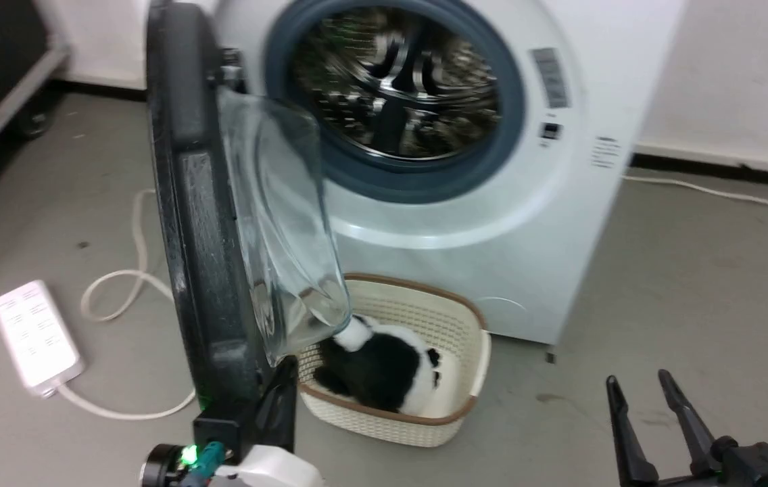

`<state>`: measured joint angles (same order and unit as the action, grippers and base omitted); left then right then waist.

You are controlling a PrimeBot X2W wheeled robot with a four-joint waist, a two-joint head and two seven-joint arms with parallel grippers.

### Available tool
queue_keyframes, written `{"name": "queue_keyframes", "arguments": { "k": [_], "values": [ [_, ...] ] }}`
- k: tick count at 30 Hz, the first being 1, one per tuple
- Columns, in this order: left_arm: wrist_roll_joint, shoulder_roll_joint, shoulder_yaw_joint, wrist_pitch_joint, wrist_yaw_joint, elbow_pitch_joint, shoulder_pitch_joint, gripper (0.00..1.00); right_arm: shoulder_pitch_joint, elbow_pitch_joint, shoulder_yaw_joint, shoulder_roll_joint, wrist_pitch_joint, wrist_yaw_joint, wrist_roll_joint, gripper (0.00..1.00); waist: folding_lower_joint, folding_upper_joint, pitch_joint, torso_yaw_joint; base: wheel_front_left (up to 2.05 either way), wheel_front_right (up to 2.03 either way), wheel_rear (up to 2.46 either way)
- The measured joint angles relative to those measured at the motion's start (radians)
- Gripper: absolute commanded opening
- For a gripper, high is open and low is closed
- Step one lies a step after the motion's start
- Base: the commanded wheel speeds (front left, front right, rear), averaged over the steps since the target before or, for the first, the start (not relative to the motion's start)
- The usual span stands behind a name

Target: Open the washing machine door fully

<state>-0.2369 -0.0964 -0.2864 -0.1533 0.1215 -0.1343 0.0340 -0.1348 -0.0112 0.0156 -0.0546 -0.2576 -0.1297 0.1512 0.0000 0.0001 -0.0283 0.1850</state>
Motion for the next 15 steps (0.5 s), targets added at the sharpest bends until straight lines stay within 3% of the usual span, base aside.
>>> {"name": "queue_keyframes", "arguments": {
  "k": [7, 15],
  "values": [
    [-0.033, -0.026, 0.052, 0.007, 0.02, 0.003, -0.013, 0.0, 0.0, -0.004, 0.022, 0.0, 0.0, 0.0, 0.001, 1.0, 0.0, 0.0, -0.011, 0.112, 0.0, 0.0, 0.0],
    [-0.076, -0.134, 0.189, 0.018, 0.045, 0.006, 0.001, 0.0, 0.003, 0.002, 0.048, 0.001, 0.003, 0.0, -0.013, 1.0, 0.0, 0.0, 0.029, 0.176, 0.0, 0.0, 0.0]
  ]
}}
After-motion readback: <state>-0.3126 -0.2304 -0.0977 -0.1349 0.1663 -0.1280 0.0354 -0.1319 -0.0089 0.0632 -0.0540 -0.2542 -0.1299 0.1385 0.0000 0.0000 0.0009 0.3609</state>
